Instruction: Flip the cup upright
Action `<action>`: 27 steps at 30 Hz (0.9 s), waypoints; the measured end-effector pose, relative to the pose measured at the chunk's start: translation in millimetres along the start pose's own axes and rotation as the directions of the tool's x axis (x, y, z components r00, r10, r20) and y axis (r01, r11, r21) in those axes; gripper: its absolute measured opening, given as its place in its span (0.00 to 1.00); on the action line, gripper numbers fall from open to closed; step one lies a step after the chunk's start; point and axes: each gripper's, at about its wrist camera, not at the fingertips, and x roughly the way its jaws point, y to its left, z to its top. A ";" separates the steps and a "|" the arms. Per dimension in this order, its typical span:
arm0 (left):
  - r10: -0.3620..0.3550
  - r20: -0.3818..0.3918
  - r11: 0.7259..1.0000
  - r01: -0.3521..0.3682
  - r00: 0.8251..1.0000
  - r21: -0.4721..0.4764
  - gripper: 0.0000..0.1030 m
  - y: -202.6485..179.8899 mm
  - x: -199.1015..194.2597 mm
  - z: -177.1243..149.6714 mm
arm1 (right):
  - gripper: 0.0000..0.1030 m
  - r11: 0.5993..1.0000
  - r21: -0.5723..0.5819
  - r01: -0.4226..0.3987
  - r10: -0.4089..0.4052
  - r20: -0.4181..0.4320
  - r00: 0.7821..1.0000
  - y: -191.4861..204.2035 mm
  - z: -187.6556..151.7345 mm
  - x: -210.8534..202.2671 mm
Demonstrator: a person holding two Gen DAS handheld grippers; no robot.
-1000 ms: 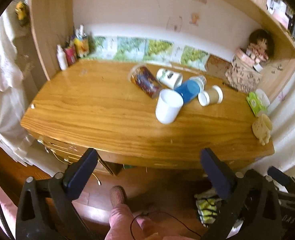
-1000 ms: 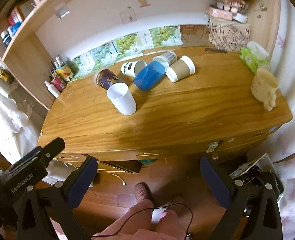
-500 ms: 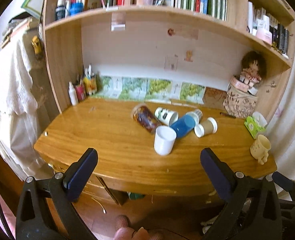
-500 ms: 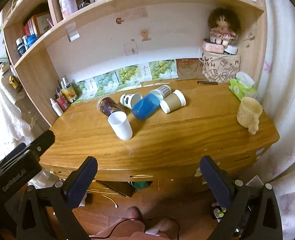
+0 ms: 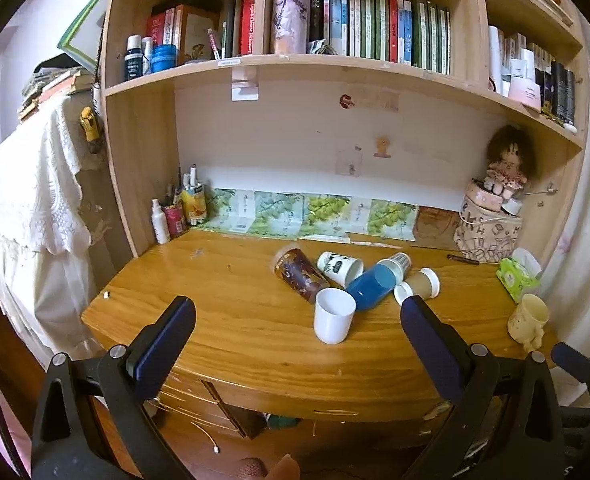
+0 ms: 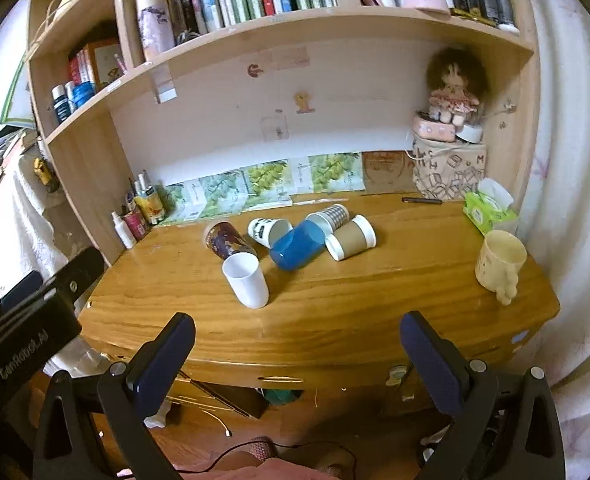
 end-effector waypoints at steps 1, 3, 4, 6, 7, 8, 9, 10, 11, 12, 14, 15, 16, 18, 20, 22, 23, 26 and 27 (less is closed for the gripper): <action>0.004 0.002 1.000 -0.004 1.000 0.004 1.00 -0.9 -0.7 0.1 | 1.00 1.000 -0.002 -0.003 0.003 0.004 1.000 -0.5 0.7 -0.3; 0.012 0.008 1.000 -0.012 1.000 0.012 1.00 -3.2 -1.9 -0.2 | 1.00 1.000 -0.004 -0.004 0.004 0.011 1.000 -1.2 1.6 -0.5; 0.015 0.009 1.000 -0.015 1.000 0.014 1.00 -4.1 -1.9 -0.3 | 1.00 1.000 -0.007 -0.005 0.006 0.014 1.000 -0.8 2.0 -0.5; 0.020 0.012 1.000 -0.020 1.000 0.020 1.00 -5.8 -2.1 -0.2 | 1.00 1.000 -0.015 -0.007 0.007 0.017 1.000 0.0 2.3 -0.4; 0.023 0.012 0.999 -0.023 1.000 0.022 1.00 -6.8 -2.1 -0.2 | 1.00 1.000 -0.018 -0.010 0.010 0.018 1.000 0.1 2.6 -0.4; 0.026 0.013 0.999 -0.027 1.000 0.025 1.00 -7.9 -2.1 -0.4 | 1.00 1.000 -0.021 -0.013 0.013 0.019 1.000 0.0 2.9 -0.3; 0.027 0.013 0.999 -0.027 1.000 0.028 1.00 -9.1 -1.6 -0.6 | 1.00 1.000 -0.022 -0.016 0.016 0.019 1.000 -0.4 3.1 -0.2; 0.028 0.012 0.999 -0.028 1.000 0.032 1.00 -10.4 -1.5 -0.6 | 1.00 1.000 -0.019 -0.017 0.017 0.020 1.000 -1.0 3.1 0.1; 0.028 0.013 0.999 -0.029 1.000 0.036 1.00 -11.8 -1.4 -0.7 | 1.00 1.000 -0.019 -0.016 0.017 0.020 1.000 -1.4 3.3 0.1; 0.027 0.014 0.999 -0.028 1.000 0.039 1.00 -13.0 -1.2 -0.4 | 1.00 1.000 -0.019 -0.013 0.014 0.020 1.000 -1.0 3.3 0.3; 0.024 0.017 0.999 -0.024 1.000 0.041 1.00 -14.4 -1.3 -0.2 | 0.99 1.000 -0.017 -0.010 0.010 0.017 1.000 -1.6 4.3 0.9; 0.021 0.019 0.999 -0.022 1.000 0.041 1.00 -15.1 -1.5 0.0 | 1.00 1.000 -0.016 -0.009 0.009 0.017 1.000 -1.4 3.8 1.4; 0.020 0.019 0.999 -0.021 1.000 0.040 1.00 -15.5 -1.5 0.2 | 1.00 1.000 -0.015 -0.008 0.008 0.015 1.000 -1.8 4.1 1.8; 0.016 0.021 0.999 -0.017 1.000 0.038 1.00 -15.6 -1.3 0.9 | 1.00 1.000 -0.010 -0.007 0.007 0.011 1.000 -3.9 4.6 3.0; 0.012 0.020 0.999 -0.013 1.000 0.038 1.00 -16.6 -0.4 1.2 | 1.00 1.000 -0.004 -0.006 0.006 0.008 1.000 -5.8 5.1 4.2; 0.009 0.016 0.999 -0.010 1.000 0.040 1.00 -18.2 0.9 1.4 | 1.00 1.000 -0.001 -0.006 0.006 0.007 1.000 -8.5 5.8 5.5; 0.006 0.015 0.999 -0.006 1.000 0.042 1.00 -19.2 1.5 1.5 | 1.00 1.000 0.000 -0.007 0.007 0.006 1.000 -9.0 6.2 5.8; -0.004 0.011 0.999 0.004 1.000 0.053 1.00 -23.0 3.0 1.5 | 1.00 1.000 0.002 -0.008 0.008 0.006 1.000 -10.5 6.5 6.4; -0.006 0.008 0.998 0.006 1.000 0.056 1.00 -24.0 3.7 1.4 | 1.00 1.000 0.002 -0.009 0.009 0.005 1.000 -10.7 6.5 6.5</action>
